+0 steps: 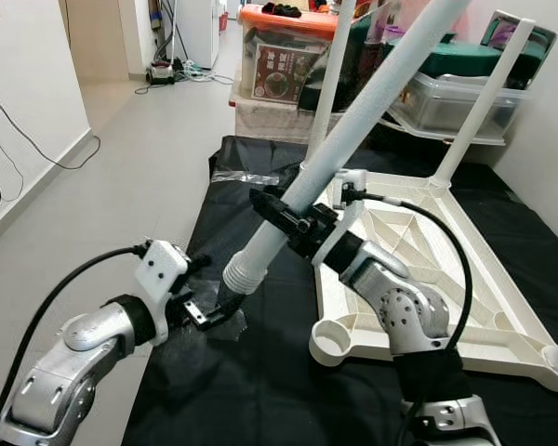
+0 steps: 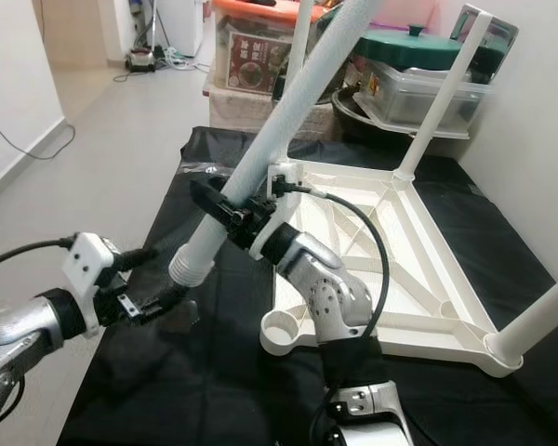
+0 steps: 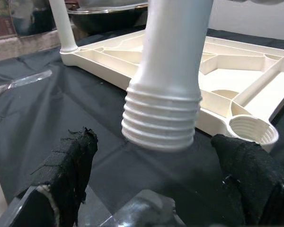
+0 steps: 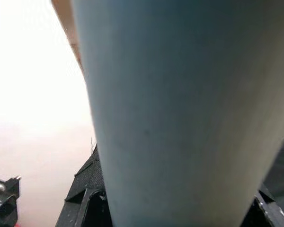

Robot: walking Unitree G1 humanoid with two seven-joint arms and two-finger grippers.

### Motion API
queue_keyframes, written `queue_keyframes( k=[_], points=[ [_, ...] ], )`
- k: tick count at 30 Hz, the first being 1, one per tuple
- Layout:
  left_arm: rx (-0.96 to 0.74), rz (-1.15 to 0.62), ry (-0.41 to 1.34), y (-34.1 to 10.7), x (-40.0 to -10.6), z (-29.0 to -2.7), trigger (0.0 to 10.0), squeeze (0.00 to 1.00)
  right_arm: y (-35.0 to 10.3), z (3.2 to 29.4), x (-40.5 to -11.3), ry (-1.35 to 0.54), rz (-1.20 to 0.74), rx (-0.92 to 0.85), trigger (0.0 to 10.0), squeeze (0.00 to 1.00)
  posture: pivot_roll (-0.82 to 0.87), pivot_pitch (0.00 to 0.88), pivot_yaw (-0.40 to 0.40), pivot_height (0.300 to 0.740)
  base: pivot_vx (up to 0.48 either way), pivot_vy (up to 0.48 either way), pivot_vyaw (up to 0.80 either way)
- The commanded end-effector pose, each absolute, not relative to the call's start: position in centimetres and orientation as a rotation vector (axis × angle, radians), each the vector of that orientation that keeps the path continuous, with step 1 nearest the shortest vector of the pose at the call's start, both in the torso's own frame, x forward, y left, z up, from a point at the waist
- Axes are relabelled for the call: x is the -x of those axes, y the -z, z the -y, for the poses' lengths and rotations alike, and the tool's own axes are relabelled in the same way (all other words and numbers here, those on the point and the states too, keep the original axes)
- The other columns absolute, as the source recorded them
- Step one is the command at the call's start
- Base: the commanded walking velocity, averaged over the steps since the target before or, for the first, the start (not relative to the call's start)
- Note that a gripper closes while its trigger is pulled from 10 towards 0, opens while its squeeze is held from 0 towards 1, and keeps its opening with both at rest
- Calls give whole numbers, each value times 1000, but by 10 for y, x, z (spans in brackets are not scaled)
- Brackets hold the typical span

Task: Building children table

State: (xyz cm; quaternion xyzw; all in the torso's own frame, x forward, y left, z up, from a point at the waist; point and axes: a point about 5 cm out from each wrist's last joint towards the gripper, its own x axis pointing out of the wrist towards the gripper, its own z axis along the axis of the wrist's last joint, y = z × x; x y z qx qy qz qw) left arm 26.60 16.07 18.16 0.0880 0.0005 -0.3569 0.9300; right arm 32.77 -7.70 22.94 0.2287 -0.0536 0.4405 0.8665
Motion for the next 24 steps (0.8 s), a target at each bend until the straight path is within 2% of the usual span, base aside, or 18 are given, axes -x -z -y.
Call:
queue_keyframes(
  k=[1,4,7,13,18,24],
  points=[
    [-181,-2,753,-180,-267,-155,10000,0,-232,75,-325,-924,131,-467,0,0,102,0,-107,740,0,0,0],
    [-182,-1,763,-179,-269,-153,10000,0,-233,68,-322,-928,133,-470,0,0,102,0,-107,740,0,0,0],
    [-206,1,795,-178,-275,-147,10000,0,-236,50,-314,-966,143,-456,0,0,92,0,-98,740,0,0,0],
    [-219,2,782,-178,-278,-147,10000,0,-238,44,-311,-988,149,-452,0,0,91,0,-100,740,0,0,0],
    [-233,1,746,-176,-283,-143,10000,0,-239,27,-298,-1071,143,-449,0,0,83,0,-100,740,0,0,0],
    [-233,1,746,-176,-283,-143,10000,0,-239,27,-298,-1071,143,-449,0,0,83,0,-100,740,0,0,0]
  ],
)
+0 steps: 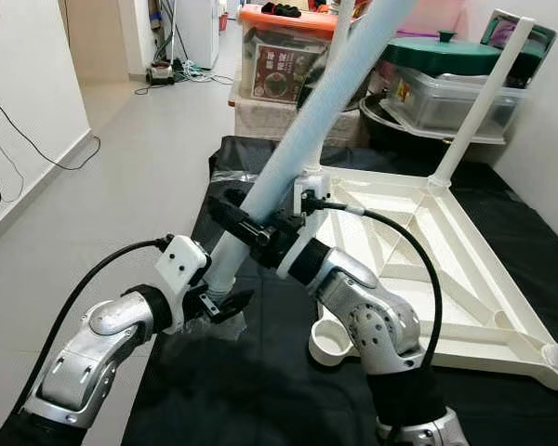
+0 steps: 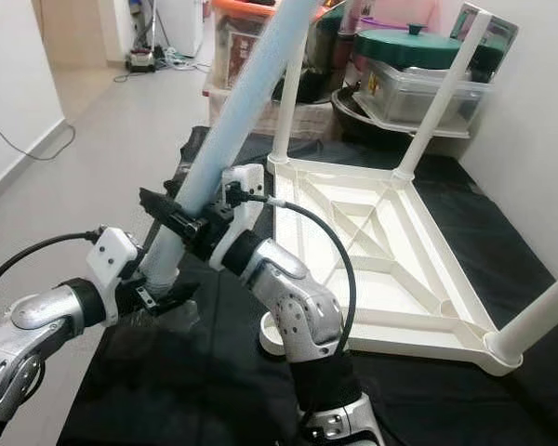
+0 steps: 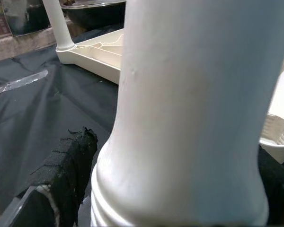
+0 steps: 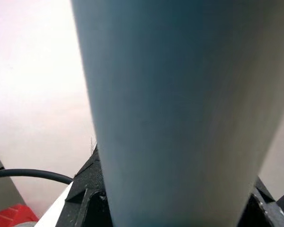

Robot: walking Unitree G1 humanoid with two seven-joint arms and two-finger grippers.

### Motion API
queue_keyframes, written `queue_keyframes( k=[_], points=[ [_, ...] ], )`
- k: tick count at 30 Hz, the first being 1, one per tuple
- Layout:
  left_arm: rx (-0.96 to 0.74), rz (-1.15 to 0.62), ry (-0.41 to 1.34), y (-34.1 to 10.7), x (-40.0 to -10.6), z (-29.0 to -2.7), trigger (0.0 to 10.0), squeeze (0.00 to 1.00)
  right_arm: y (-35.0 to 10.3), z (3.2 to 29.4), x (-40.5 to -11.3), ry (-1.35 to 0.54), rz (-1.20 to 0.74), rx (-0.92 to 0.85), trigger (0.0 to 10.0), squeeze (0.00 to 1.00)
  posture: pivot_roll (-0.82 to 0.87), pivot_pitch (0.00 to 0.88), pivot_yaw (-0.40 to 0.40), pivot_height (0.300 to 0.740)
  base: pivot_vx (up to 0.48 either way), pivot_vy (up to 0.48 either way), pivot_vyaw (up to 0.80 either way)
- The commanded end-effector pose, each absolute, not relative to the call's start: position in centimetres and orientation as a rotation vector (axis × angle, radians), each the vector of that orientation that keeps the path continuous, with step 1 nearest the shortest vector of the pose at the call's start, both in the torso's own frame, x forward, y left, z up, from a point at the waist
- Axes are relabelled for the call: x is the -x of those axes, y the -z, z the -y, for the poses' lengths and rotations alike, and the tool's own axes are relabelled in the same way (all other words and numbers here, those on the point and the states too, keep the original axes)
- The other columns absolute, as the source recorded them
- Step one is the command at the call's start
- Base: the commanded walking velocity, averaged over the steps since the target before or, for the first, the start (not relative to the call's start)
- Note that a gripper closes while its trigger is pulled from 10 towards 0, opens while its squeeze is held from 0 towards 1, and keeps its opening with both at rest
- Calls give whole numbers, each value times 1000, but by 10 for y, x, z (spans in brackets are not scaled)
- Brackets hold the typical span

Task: Building children table

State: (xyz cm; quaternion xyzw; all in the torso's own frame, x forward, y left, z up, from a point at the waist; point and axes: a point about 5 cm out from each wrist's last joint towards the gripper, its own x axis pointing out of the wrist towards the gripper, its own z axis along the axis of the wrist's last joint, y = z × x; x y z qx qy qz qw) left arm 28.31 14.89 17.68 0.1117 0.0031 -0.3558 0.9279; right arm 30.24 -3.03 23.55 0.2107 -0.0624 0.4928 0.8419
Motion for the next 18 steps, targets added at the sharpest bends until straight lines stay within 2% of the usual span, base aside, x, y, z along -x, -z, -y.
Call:
queue_keyframes(
  k=[1,2,3,8,9,10,11,18],
  points=[
    [-237,-12,734,-174,-285,-143,10000,0,-239,23,-295,-1082,141,-451,0,0,80,0,-98,740,0,0,0],
    [-237,-12,734,-174,-285,-143,10000,0,-239,23,-295,-1082,141,-451,0,0,80,0,-98,740,0,0,0],
    [-249,-30,719,-170,-287,-143,0,0,-240,21,-294,-1085,142,-448,0,0,77,0,-98,740,0,0,0],
    [-268,-45,712,-165,-288,-143,0,0,-241,21,-293,-1079,140,-439,0,0,76,0,-98,740,0,0,0],
    [-271,-45,712,-165,-288,-143,0,0,-241,21,-294,-1077,134,-431,2510,0,76,0,-98,740,0,0,0],
    [-272,-42,710,-165,-287,-143,0,0,-241,20,-294,-1075,127,-427,2510,0,76,0,-98,740,0,0,0],
    [-276,-40,709,-164,-287,-143,0,0,-240,20,-295,-1070,120,-419,10000,0,78,0,-101,740,0,0,0],
    [-285,-36,711,-163,-287,-142,0,0,-239,19,-295,-1063,112,-404,10000,0,79,0,-102,740,0,0,0]
  ],
)
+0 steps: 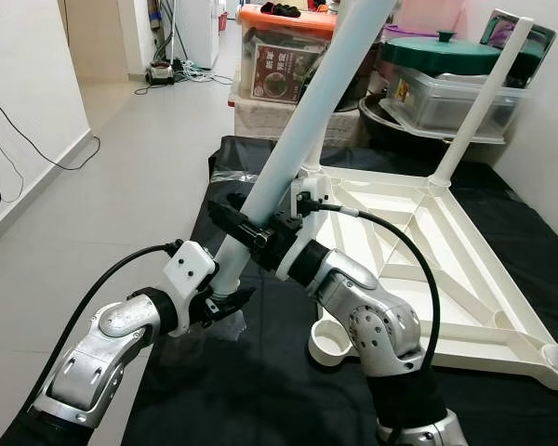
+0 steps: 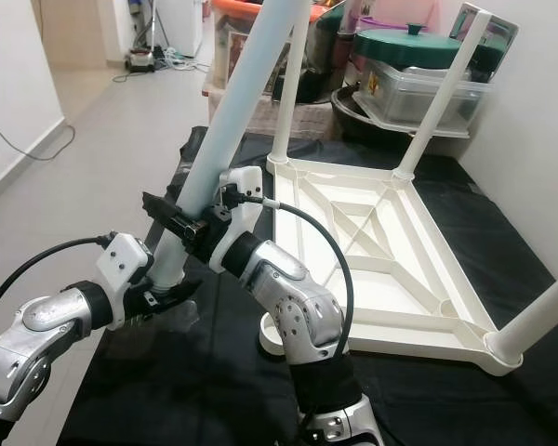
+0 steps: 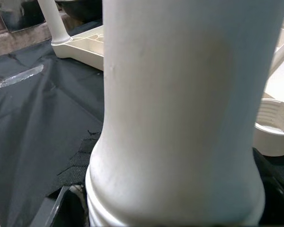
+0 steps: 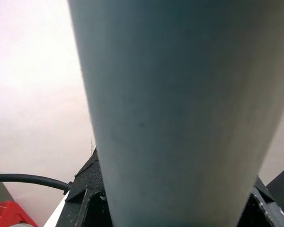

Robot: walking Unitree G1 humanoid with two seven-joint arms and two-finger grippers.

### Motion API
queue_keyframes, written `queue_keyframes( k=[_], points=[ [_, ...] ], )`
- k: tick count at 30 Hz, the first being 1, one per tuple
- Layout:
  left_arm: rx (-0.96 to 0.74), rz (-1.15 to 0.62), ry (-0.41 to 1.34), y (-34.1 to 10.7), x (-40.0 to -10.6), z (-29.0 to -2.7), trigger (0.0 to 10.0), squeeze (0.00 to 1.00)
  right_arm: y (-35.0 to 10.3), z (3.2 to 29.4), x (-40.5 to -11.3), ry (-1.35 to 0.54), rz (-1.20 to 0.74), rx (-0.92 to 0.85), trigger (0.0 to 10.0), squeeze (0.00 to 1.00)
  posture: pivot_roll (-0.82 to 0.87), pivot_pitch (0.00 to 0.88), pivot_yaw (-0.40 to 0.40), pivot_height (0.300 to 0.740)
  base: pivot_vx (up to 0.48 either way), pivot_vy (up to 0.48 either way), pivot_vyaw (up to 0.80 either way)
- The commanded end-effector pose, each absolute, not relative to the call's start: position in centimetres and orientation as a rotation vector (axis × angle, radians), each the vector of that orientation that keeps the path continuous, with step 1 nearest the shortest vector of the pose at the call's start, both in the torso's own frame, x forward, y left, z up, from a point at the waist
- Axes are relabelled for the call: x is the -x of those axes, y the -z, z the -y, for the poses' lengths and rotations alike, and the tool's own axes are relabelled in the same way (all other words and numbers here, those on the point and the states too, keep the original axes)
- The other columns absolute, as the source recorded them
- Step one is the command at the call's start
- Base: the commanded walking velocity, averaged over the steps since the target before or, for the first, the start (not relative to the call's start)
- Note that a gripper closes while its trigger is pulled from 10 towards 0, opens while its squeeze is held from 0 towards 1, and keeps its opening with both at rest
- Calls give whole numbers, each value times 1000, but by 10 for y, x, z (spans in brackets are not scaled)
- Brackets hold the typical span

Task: Building children table

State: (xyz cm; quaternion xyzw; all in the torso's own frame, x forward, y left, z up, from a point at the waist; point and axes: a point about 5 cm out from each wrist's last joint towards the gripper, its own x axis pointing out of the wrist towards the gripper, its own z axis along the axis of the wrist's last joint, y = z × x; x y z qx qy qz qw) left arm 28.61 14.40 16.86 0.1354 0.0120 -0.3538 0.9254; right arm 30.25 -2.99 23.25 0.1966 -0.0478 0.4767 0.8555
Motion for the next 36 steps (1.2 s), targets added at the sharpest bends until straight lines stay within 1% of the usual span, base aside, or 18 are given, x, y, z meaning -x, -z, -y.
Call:
queue_keyframes(
  k=[1,7,8,10,12,13,15,16,18,19,20,23,26,27,28,31,32,36],
  points=[
    [-288,-36,712,-163,-287,-142,0,0,-239,19,-295,-1059,111,-399,10000,0,80,0,-102,740,0,0,0],
    [-293,-34,711,-163,-287,-142,0,0,-239,19,-295,-1053,109,-390,10000,0,81,0,-102,740,0,0,0],
    [-290,-38,718,-163,-287,-140,10000,0,-239,21,-296,-1051,107,-409,10000,1000,82,0,-107,740,0,0,0],
    [-290,-38,718,-163,-287,-140,10000,0,-239,21,-296,-1051,107,-409,10000,1000,82,0,-107,740,0,0,0],
    [-273,-39,767,-165,-282,-136,10000,0,-240,24,-298,-1045,120,-423,10000,1000,86,0,-110,740,0,0,0],
    [-256,-42,845,-166,-273,-131,10000,0,-243,27,-298,-1071,149,-435,10000,0,89,0,-110,740,0,0,0],
    [-256,-42,845,-166,-273,-131,10000,0,-243,27,-298,-1071,149,-435,10000,0,89,0,-110,740,0,0,0],
    [-246,-46,914,-166,-264,-127,10000,0,-247,31,-297,-1112,178,-450,10000,0,91,0,-110,740,0,0,0],
    [-246,-46,914,-166,-264,-127,10000,0,-247,31,-297,-1112,178,-450,10000,0,91,0,-110,740,0,0,0],
    [-236,-49,971,-167,-257,-125,10000,0,-249,33,-292,-1185,201,-452,10000,0,93,0,-112,740,0,0,0],
    [-236,-49,971,-167,-257,-125,10000,0,-249,33,-292,-1185,201,-452,10000,0,93,0,-112,740,0,0,0],
    [-235,-70,1080,-167,-241,-122,10000,0,-247,33,-282,-1314,216,-448,10000,0,105,0,-117,740,0,0,0],
    [-237,-78,1096,-166,-238,-122,10000,0,-245,32,-280,-1339,210,-444,10000,0,105,0,-116,740,0,0,0],
    [-247,-91,1110,-164,-235,-124,10000,0,-242,32,-276,-1380,193,-429,8353,0,105,0,-116,740,0,0,0],
    [-251,-96,1111,-164,-235,-125,10000,0,-240,32,-276,-1390,184,-427,7176,0,105,0,-116,740,0,0,0],
    [-253,-99,1112,-163,-235,-126,10000,0,-239,32,-275,-1394,178,-427,7176,0,105,0,-116,740,0,0,0],
    [-257,-100,1109,-163,-235,-127,10000,0,-237,33,-275,-1401,172,-434,0,0,110,0,-118,740,0,0,0],
    [-263,-104,1109,-163,-235,-128,10000,0,-234,35,-276,-1396,156,-437,0,0,108,0,-116,740,0,0,0]
  ],
)
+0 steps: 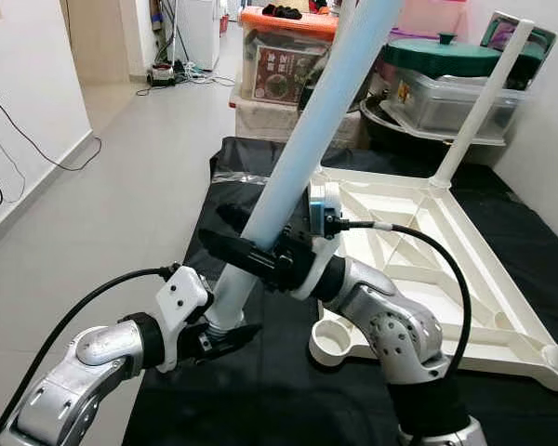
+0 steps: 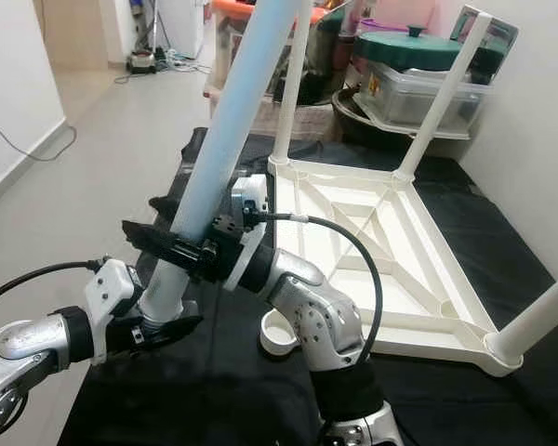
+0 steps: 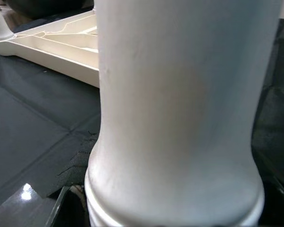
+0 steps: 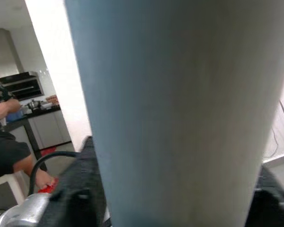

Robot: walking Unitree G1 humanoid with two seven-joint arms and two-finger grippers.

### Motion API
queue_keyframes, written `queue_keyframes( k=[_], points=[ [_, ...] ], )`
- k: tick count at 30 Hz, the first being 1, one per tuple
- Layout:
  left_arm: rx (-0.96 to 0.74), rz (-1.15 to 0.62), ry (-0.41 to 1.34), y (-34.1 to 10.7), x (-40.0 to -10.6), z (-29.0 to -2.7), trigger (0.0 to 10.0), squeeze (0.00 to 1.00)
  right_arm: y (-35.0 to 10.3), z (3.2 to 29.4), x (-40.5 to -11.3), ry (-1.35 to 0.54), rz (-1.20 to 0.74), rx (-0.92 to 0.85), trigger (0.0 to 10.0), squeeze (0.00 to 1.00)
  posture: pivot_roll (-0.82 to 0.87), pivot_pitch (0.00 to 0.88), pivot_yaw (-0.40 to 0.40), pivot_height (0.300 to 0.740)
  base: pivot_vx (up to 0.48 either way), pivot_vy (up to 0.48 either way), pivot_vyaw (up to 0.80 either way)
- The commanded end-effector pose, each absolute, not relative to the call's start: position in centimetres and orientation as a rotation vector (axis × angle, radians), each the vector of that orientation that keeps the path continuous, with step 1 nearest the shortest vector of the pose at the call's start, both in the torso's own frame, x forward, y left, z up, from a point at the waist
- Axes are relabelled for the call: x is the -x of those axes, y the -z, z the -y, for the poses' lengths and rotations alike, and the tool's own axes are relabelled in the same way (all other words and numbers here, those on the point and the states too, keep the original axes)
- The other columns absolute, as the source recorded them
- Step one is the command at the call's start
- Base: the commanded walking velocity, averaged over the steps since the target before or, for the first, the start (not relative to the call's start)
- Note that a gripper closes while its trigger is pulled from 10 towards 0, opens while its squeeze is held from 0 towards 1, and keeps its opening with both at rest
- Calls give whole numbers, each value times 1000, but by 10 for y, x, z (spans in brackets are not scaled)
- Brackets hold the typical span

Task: Building children table

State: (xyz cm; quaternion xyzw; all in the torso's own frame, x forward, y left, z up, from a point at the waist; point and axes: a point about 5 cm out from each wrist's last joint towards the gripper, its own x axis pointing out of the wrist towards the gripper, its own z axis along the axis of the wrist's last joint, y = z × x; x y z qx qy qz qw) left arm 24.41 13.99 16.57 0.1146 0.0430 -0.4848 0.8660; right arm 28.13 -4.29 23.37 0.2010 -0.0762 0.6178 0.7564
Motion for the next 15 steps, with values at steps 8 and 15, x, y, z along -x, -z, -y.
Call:
queue_keyframes(
  k=[8,15],
  points=[
    [-284,-99,1087,-163,-237,-130,10000,0,-232,38,-278,-1369,156,-442,0,0,103,0,-110,740,0,0,0],
    [-290,-23,940,-169,-255,-140,10000,1000,-229,43,-282,-1334,156,-436,0,0,104,0,-113,740,0,0,0]
  ],
)
